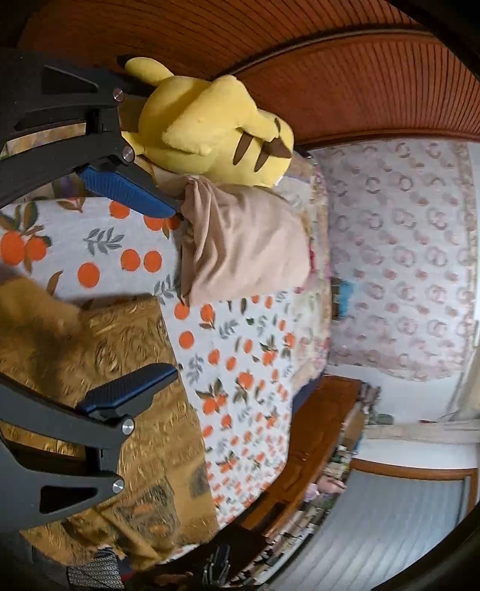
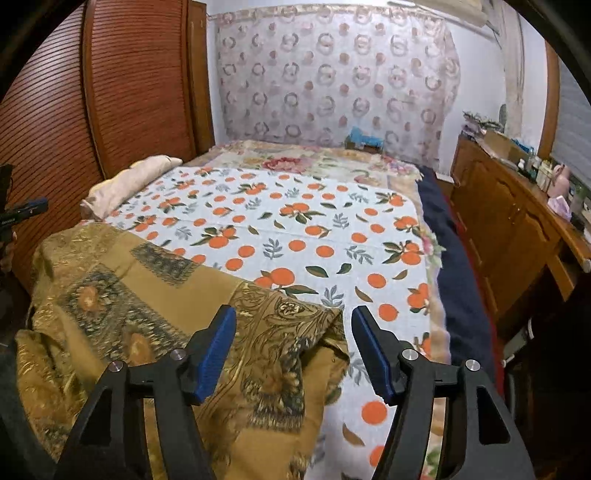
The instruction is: Fold small clothes
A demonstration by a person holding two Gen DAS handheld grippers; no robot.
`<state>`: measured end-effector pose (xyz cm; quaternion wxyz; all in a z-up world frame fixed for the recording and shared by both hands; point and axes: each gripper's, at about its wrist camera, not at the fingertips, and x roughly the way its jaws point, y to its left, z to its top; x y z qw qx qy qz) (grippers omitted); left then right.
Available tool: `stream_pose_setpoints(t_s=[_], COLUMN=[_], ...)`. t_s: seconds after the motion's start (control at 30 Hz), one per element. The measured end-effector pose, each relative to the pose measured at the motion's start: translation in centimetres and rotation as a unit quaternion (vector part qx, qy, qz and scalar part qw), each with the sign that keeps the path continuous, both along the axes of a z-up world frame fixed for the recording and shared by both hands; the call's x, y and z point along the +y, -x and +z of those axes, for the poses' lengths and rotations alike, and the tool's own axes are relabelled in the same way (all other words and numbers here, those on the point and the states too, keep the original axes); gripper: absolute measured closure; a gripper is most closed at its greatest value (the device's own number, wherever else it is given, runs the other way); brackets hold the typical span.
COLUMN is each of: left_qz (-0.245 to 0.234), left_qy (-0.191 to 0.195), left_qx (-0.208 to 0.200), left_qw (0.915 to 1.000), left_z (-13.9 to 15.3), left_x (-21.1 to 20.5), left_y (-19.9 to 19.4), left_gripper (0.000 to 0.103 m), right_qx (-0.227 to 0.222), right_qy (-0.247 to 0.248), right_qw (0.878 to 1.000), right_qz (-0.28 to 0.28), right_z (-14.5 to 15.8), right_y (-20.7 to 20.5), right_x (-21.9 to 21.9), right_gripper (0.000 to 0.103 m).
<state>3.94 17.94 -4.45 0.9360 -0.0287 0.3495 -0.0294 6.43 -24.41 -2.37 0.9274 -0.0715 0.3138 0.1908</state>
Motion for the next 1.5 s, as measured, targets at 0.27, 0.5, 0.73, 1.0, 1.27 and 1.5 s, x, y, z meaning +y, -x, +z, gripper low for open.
stream_pose_setpoints(t_s=[0.27, 0.5, 0.73, 1.0, 1.27, 1.5], left_qz=[-0.004, -0.009, -0.033, -0.065, -0.056, -0.054], left_qy=[0.033, 0.048, 0.071, 0.079, 0.079, 0.087], left_qx=[0.054, 0.091, 0.093, 0.093, 0.079, 0.023], left_qw=[0.998, 0.9946, 0.9925, 0.9904, 0.9921, 0.9945], left_z=[-3.2, -6.4, -6.5, -6.3, -5.6, -1.6], left_x=[0.1, -1.0, -1.9, -3.0, -3.3, -3.7], left_y=[-2.2, -2.4, -2.5, -2.5, -2.1, -0.2], left_gripper=[0.022, 0.022, 0.035, 0.077, 0.091, 0.094], right_qx=[0.048, 0.069, 0.068, 0.06, 0.046, 0.025], right_qy=[-0.004, -0.01, -0.008, 0.004, 0.015, -0.036], right_qw=[0.999, 0.997, 0.997, 0.998, 0.999, 0.999], right_qz=[-0.021, -0.028, -0.026, -0.021, 0.009, 0.028], right_z=[-2.2, -3.6, -4.0, -4.3, -4.4, -2.2], right_y=[-2.7, -3.6, -3.8, -3.5, -2.0, 0.0], right_x=[0.0, -0.3, 0.4, 0.8, 1.3, 0.5], right_gripper=[0.036, 0.035, 0.033, 0.033, 0.074, 0.095])
